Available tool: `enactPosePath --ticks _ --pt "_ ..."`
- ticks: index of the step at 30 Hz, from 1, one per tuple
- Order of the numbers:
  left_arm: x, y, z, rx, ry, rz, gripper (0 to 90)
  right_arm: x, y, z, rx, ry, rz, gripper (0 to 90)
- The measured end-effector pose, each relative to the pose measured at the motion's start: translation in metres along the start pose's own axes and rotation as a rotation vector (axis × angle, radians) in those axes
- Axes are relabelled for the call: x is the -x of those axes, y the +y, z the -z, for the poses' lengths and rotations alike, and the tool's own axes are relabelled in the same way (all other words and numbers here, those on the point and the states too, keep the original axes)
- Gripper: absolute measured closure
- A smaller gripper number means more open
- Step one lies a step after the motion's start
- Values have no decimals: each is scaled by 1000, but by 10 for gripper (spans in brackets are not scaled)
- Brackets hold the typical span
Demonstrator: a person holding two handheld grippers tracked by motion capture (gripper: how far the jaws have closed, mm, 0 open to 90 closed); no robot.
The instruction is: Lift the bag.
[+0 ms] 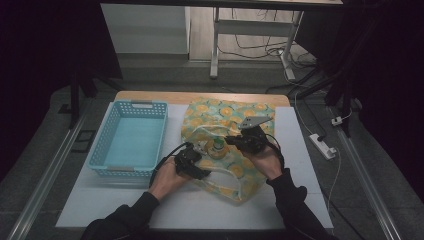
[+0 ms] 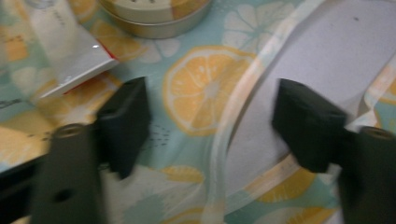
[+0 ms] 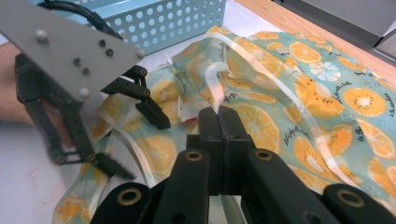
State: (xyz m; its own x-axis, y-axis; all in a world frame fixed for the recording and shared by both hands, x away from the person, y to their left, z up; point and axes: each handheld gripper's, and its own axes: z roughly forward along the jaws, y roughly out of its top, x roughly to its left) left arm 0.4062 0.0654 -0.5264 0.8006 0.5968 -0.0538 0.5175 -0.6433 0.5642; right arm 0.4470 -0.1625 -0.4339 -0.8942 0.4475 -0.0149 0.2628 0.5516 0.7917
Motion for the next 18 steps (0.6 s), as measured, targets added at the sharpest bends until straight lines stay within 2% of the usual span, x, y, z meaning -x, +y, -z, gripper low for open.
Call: enactPosePath --ticks 6,8,10,12,16,18 --pt "-2 4 1 -1 2 37 657 -1 0 -1 -3 2 3 900" --pt "-4 5 1 -10 1 52 708 -1 0 -2 -3 2 4 900" --pt "-5 5 0 -1 -13 57 870 0 0 -1 -3 2 3 900" --pt "-4 6 0 -3 -9 88 885 0 0 -1 -3 1 3 900" --pt "-3 10 1 -31 0 104 887 1 0 0 -1 -1 3 900" --pt "-2 12 1 -46 3 97 888 1 0 0 3 -2 2 900"
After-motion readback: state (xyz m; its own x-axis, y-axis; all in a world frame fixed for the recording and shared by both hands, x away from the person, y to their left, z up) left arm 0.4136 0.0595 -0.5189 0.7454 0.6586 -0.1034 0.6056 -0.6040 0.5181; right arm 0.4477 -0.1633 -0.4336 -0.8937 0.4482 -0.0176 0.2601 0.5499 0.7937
